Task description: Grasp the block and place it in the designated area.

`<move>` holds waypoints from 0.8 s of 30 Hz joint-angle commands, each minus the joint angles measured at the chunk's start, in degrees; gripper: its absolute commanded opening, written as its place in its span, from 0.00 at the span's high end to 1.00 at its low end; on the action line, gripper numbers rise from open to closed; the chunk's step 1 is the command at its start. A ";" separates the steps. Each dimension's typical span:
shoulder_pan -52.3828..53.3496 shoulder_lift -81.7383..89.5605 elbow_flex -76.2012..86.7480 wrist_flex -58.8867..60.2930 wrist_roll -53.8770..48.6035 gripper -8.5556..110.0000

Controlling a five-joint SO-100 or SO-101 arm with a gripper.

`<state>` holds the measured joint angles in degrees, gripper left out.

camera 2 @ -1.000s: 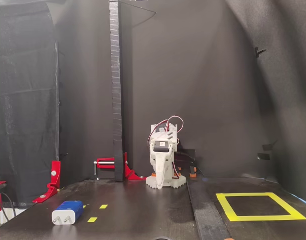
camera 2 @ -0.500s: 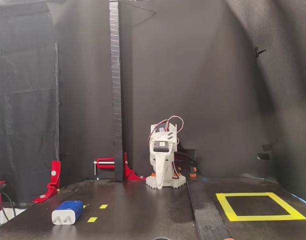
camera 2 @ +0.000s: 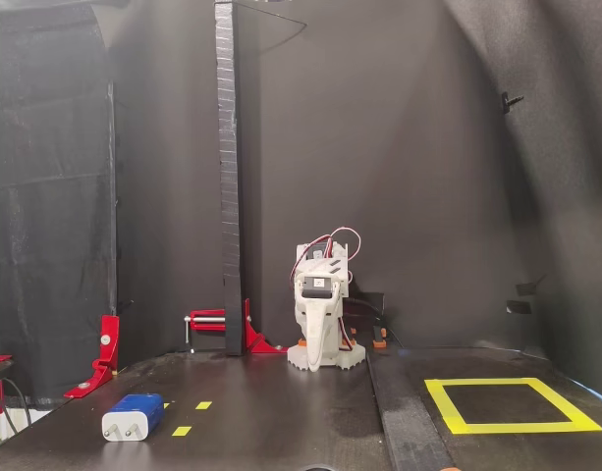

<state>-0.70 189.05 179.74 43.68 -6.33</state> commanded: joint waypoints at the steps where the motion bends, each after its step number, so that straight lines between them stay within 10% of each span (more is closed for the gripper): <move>1: -0.09 0.44 0.26 0.09 -0.18 0.93; 24: 0.26 0.44 0.26 -30.15 -0.26 0.93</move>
<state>-0.70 189.14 179.74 18.54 -6.33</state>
